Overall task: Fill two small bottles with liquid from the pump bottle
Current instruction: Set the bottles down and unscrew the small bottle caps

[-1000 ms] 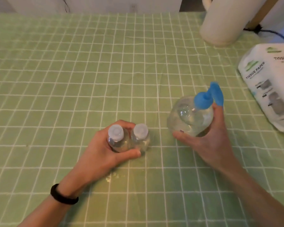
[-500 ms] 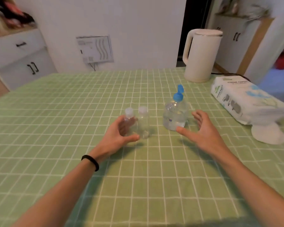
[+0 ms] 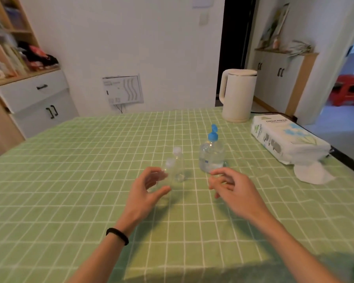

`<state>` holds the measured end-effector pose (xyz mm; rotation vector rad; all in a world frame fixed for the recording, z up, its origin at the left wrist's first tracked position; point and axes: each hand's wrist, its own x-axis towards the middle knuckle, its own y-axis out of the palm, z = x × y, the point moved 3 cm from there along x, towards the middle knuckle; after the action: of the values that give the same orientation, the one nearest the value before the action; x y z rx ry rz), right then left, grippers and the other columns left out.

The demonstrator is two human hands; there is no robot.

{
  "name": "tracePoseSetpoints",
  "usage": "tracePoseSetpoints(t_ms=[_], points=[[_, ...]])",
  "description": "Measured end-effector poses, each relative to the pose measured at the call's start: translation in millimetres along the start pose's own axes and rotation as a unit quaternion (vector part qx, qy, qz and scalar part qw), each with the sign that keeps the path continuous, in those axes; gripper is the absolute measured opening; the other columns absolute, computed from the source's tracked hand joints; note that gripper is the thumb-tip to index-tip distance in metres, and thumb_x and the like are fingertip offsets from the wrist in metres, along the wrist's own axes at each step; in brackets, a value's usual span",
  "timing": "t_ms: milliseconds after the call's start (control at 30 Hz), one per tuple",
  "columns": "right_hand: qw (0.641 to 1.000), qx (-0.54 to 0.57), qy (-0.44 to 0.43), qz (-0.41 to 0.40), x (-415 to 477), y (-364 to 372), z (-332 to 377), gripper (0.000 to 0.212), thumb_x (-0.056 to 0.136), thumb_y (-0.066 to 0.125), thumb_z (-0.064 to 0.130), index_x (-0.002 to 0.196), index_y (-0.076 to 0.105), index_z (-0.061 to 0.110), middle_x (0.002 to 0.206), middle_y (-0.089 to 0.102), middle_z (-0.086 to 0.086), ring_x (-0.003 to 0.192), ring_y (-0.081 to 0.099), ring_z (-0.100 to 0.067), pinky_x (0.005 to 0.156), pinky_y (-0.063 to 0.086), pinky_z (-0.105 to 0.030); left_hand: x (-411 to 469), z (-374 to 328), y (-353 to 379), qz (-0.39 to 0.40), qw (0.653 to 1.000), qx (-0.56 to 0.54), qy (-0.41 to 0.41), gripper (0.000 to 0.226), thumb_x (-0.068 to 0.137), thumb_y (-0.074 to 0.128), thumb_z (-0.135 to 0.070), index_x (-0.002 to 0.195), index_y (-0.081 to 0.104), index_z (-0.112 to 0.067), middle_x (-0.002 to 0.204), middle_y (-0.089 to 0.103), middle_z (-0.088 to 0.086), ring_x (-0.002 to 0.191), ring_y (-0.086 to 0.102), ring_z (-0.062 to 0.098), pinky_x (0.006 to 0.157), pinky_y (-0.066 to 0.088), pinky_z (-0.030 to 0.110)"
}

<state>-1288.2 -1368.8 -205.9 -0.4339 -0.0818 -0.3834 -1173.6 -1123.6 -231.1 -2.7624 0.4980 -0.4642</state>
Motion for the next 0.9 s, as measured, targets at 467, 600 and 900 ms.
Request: tracePoseSetpoints(t_ms=[467,600,900], points=[[0.992,-0.077,-0.092,0.035,23,28,21,0.025,0.095,0.078,0.042,0.082,0.073,0.021,0.067,0.066,-0.004,0.055,0.049,-0.002,0.055,0.047,-0.028,-16,6,28,0.054,0.998,-0.008,0.008,0.056,0.068,0.087,-0.048,0.122,0.073,-0.037,0.116,0.077,-0.025,0.11,0.072,-0.004,0.099,0.055,0.015],[0.985,-0.083,-0.111,0.103,30,25,19,0.012,0.101,0.07,0.038,0.094,0.073,0.028,0.08,0.067,0.003,0.065,0.057,-0.002,0.06,0.046,-0.018,-14,15,26,0.078,0.996,-0.031,-0.014,0.052,0.073,0.091,-0.045,0.122,0.075,-0.043,0.119,0.078,-0.023,0.113,0.073,-0.001,0.099,0.055,0.014],[0.977,-0.137,-0.113,0.115,46,15,15,0.046,0.093,0.075,0.046,0.135,0.059,0.051,0.114,0.062,0.025,0.083,0.066,-0.011,0.071,0.049,-0.013,-10,23,25,0.071,0.995,-0.065,-0.035,0.057,0.069,0.09,-0.056,0.123,0.074,-0.045,0.119,0.079,-0.018,0.116,0.074,0.004,0.101,0.053,0.015]])
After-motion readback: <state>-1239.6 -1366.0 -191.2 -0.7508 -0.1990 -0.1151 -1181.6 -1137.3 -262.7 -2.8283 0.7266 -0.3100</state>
